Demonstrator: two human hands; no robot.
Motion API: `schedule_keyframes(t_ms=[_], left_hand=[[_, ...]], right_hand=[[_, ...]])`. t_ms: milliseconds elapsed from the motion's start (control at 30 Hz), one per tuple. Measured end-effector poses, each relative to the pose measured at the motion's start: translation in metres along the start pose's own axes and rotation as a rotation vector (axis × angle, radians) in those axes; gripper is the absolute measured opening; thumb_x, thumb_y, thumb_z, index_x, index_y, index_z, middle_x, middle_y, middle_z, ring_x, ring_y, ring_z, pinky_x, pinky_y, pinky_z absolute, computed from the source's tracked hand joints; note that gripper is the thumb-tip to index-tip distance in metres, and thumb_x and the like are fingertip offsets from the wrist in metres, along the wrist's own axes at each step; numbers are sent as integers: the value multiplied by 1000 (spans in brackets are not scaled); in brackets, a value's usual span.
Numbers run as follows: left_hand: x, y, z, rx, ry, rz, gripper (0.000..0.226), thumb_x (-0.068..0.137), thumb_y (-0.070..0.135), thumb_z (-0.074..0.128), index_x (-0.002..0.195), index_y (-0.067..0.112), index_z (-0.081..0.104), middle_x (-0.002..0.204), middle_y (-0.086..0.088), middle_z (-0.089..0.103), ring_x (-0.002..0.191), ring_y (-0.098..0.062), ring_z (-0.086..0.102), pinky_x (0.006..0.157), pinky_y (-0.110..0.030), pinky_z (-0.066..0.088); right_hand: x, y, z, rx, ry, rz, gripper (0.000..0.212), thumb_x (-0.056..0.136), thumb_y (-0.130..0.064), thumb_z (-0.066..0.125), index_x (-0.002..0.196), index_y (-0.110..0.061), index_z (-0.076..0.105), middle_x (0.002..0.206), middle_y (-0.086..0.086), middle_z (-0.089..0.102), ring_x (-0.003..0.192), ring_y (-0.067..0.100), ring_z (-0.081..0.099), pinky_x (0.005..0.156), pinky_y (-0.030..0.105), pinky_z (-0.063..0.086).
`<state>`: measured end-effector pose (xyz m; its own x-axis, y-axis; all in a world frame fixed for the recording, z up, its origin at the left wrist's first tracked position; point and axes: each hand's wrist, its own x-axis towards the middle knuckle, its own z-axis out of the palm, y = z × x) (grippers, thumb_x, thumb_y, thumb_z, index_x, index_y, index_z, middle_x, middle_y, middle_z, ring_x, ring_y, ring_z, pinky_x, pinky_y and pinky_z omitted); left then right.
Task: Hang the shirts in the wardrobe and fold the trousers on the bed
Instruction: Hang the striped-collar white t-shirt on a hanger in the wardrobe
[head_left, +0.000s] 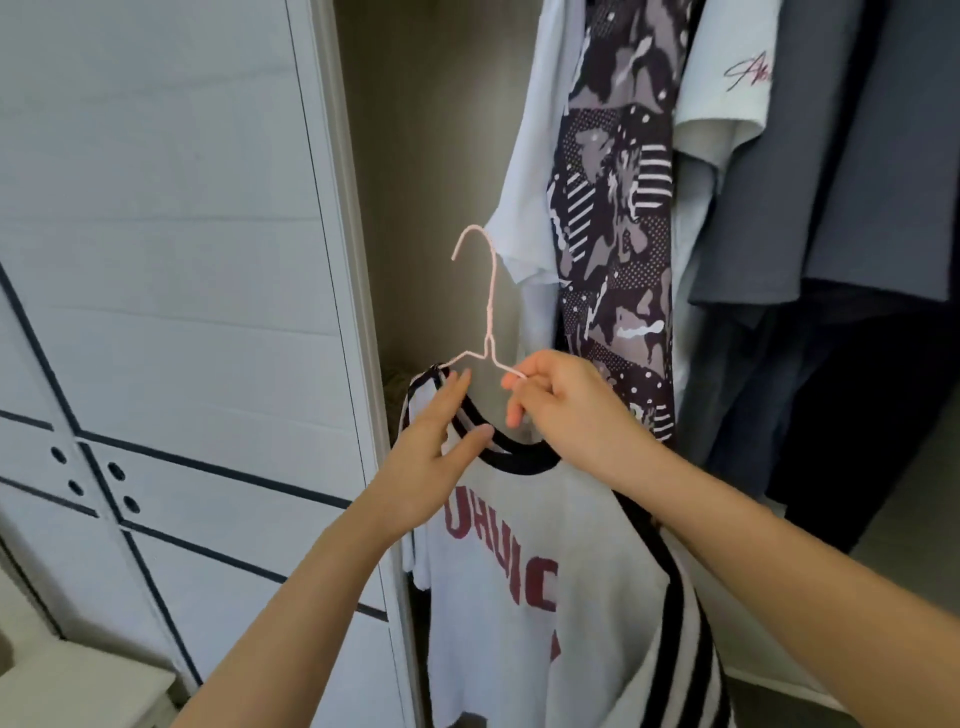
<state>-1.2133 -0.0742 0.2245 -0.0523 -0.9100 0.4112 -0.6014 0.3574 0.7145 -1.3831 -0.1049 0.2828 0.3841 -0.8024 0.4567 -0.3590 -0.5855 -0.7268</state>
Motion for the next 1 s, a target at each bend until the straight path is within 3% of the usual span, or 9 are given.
schedule_keyframes(t_ms=[133, 233, 400, 467, 567, 633, 733, 867, 1000], left_hand=[[7, 34, -20, -67, -55, 29, 33, 95, 58, 44, 127, 57, 53, 124, 3, 67, 117, -19, 61, 106, -40, 45], [16, 64, -45, -166, -47, 82, 27, 99, 57, 42, 112, 54, 65, 114, 17, 70, 109, -1, 63, 90, -14, 49], [37, 105, -76, -305, -11, -53, 81, 52, 91, 60, 120, 46, 62, 138, 14, 58, 118, 3, 56, 101, -23, 42], [40, 116, -87, -202, -80, -62, 54, 71, 79, 63, 116, 49, 62, 127, 20, 63, 112, 7, 57, 99, -24, 43], [53, 121, -92, -134, -7, -101, 31, 85, 42, 68, 110, 24, 68, 102, 2, 70, 92, -14, 65, 86, -30, 48], [63, 124, -91, -131, 19, -116, 18, 89, 21, 59, 98, 6, 62, 80, -6, 58, 72, -17, 55, 71, -29, 44], [78, 123, -88, -140, 123, -65, 21, 91, 5, 43, 72, 15, 42, 51, 8, 39, 39, -3, 35, 42, -14, 30], [105, 123, -92, -282, 329, -37, 24, 91, 2, 37, 83, 20, 52, 57, 6, 42, 37, 0, 33, 36, -14, 28], [127, 123, -91, -320, 361, 14, 37, 91, 3, 36, 110, 28, 57, 82, -3, 61, 56, -1, 46, 49, -15, 38]], right_hand=[[48, -30, 7, 159, 26, 105, 32, 98, -15, 49, 67, -18, 56, 55, -7, 59, 62, 15, 54, 74, 35, 45], [90, -60, 3, 363, 76, 180, 34, 94, -2, 49, 62, -12, 54, 57, 3, 56, 62, 23, 49, 65, 35, 42], [134, -99, -5, 352, 88, 211, 16, 78, 9, 48, 81, -4, 56, 68, 3, 58, 57, 18, 50, 54, 24, 38], [147, -109, -5, 308, 94, 204, 18, 78, 6, 48, 94, 0, 55, 77, 6, 58, 63, 17, 50, 58, 26, 39], [162, -122, -6, 246, 57, 166, 8, 87, -2, 47, 82, -5, 52, 77, 8, 54, 59, 14, 48, 53, 23, 41], [170, -129, -6, 245, 62, 165, 7, 87, 1, 46, 87, -4, 51, 86, 11, 58, 68, 16, 54, 62, 25, 47], [181, -134, -9, 281, 66, 124, 13, 82, 8, 47, 88, -3, 49, 100, 8, 62, 89, 19, 57, 78, 30, 45], [192, -143, -17, 62, 9, 14, 10, 79, -7, 55, 87, -9, 49, 95, 10, 53, 86, 25, 51, 82, 37, 44], [208, -150, -30, -261, -6, 83, 58, 84, -19, 52, 137, -2, 35, 128, 18, 49, 111, 32, 53, 85, 40, 50]])
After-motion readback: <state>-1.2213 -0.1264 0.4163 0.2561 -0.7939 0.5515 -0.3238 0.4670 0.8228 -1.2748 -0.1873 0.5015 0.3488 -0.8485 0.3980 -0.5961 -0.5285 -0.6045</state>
